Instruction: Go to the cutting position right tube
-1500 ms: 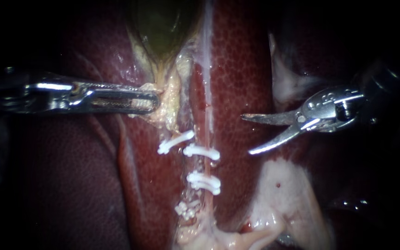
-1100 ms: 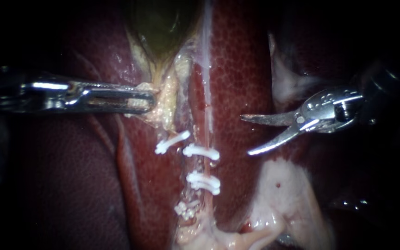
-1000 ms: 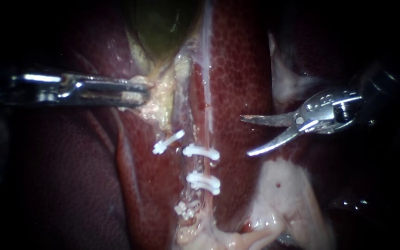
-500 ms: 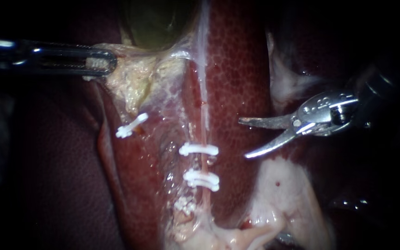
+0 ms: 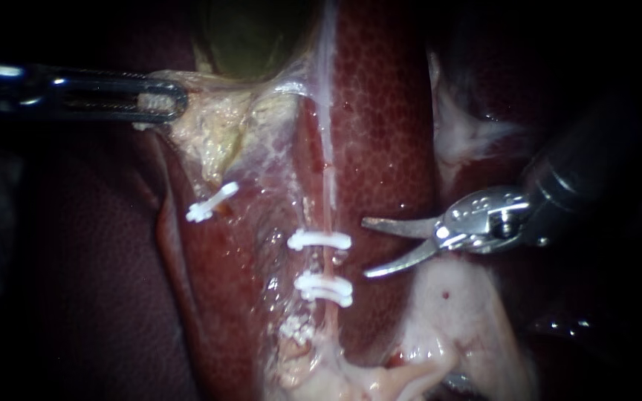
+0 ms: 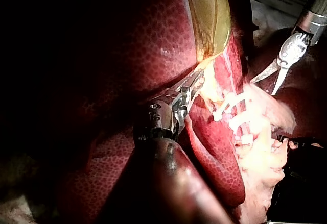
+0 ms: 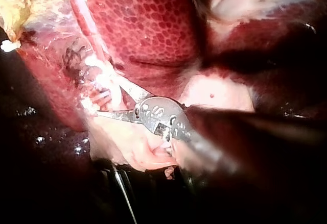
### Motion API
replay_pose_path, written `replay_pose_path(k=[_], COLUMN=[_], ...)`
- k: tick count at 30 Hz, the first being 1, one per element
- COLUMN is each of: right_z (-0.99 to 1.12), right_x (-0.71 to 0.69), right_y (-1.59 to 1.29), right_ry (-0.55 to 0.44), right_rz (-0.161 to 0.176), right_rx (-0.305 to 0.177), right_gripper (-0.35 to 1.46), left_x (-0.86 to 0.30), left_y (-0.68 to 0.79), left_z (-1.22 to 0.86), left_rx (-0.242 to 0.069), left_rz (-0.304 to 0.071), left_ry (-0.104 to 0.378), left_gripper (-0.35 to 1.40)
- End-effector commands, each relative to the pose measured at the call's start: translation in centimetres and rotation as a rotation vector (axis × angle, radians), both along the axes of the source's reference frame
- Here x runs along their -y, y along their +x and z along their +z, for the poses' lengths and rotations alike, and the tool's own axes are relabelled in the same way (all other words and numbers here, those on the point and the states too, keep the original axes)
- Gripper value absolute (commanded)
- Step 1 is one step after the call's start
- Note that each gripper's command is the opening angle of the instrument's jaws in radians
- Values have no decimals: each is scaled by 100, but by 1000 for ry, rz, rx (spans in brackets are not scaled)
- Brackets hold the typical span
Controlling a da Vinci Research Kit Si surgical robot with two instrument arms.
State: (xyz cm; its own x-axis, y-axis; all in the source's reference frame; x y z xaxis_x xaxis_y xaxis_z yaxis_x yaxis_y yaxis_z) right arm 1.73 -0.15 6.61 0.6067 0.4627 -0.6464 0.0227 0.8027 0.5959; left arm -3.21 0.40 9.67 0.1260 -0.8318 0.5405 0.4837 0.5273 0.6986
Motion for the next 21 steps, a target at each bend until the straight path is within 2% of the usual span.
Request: replay_pose_path(k=[1,10,21], right_z=[4,39,56], right_x=[5,30,38], right_y=[2,21,33], right_ry=[11,56,88], right_rz=[-6,-22,-11], right_rx=[5,41,70], right_gripper=[143,143,143], left_x=[0,2,3], left_y=[-1,-2,-3], left_z=[1,2,3], left_rx=[-1,-2,-3], left_rz=[0,-1,-2], left_ry=[0,-2,-3], left_gripper=[-35,-35,-35])
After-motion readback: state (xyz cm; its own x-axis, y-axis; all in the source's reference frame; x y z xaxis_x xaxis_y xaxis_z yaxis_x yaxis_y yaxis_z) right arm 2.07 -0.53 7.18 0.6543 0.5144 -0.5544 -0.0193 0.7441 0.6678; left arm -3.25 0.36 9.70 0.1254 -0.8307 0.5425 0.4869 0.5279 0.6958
